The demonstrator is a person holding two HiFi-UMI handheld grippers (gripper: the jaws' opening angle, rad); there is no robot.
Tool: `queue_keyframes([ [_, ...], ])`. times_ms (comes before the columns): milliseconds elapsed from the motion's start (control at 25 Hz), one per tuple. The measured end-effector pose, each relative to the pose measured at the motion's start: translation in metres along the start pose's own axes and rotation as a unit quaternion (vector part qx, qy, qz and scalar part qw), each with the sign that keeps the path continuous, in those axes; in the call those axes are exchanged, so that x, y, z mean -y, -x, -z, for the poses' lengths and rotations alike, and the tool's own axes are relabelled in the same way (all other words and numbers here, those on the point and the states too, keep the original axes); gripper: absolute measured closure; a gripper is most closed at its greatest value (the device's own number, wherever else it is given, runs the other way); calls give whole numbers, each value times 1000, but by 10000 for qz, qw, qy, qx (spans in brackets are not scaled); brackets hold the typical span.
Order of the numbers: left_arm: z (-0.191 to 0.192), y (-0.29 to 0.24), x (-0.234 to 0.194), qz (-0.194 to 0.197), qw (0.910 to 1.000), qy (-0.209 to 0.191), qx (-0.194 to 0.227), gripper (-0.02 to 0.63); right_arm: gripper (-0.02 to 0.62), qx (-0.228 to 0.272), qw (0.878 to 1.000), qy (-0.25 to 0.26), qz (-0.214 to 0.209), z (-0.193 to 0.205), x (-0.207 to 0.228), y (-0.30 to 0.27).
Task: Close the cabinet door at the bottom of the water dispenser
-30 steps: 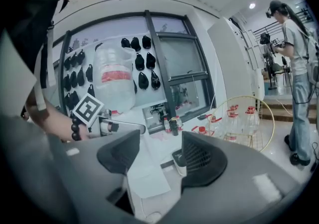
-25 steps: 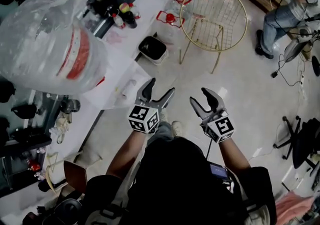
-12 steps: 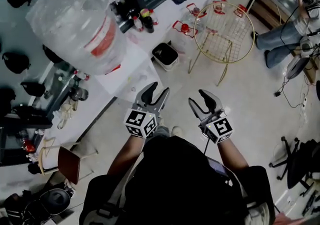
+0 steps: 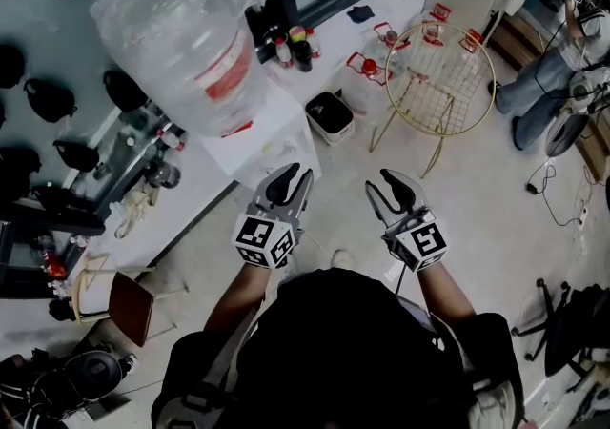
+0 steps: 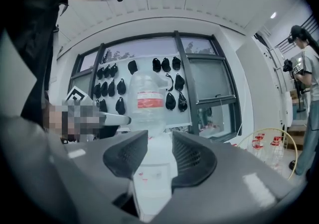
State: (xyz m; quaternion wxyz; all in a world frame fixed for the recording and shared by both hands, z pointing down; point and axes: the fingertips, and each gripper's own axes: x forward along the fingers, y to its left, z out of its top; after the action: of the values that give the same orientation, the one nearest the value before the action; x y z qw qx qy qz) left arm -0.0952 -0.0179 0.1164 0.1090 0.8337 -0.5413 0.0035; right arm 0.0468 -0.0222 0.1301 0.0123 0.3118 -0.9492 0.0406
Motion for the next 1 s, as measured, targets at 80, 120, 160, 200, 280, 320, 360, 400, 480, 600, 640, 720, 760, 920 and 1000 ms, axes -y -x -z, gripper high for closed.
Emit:
queue_keyframes([
  [80,-3,10,-7,-22,10000,20,59,502,446,43,10000,1,19,-4,-8,-6],
  [120,-4,16,-11,-25,10000,19,79,502,456,70,10000,-26,29,-8,-14,-10],
  [160,-5,22,-16,-27,9999,5,98,502,460,90,9999,-37,29,-11,-19,-15],
  [200,-6,29,-21,-33,9999,-21,114,508,465,104,9999,-29,21,-13,-26,-20],
  [280,-8,42,-34,-60,9999,-76,127,519,477,134,9999,-28,8,-16,-39,-32],
  [320,-8,49,-42,-82,9998,-95,125,528,480,135,9999,-31,9,-16,-44,-37],
  [360,-9,55,-49,-107,9998,-111,128,537,486,127,9999,-31,9,-14,-49,-42],
  [400,-11,62,-57,-134,9997,-127,136,549,489,122,9999,-38,8,-12,-54,-46],
  [480,-15,73,-72,-191,9996,-154,161,560,498,132,9999,-62,5,-13,-64,-56],
  [600,-20,87,-93,-293,9992,-156,210,569,511,156,9999,-73,5,-18,-80,-69],
  [640,-21,92,-100,-328,9991,-149,224,575,513,158,9999,-67,1,-19,-85,-73],
  [720,-22,100,-112,-373,9989,-127,241,588,523,142,9999,-13,-14,-17,-94,-80],
  [760,-22,104,-116,-381,9989,-117,245,591,528,142,9999,-10,-17,-18,-99,-83],
  [920,-20,116,-130,-404,9988,-99,252,600,554,100,9999,-82,-18,-21,-117,-92],
  [1000,-18,121,-135,-403,9988,-103,241,600,576,77,9999,-139,-7,-20,-122,-96],
])
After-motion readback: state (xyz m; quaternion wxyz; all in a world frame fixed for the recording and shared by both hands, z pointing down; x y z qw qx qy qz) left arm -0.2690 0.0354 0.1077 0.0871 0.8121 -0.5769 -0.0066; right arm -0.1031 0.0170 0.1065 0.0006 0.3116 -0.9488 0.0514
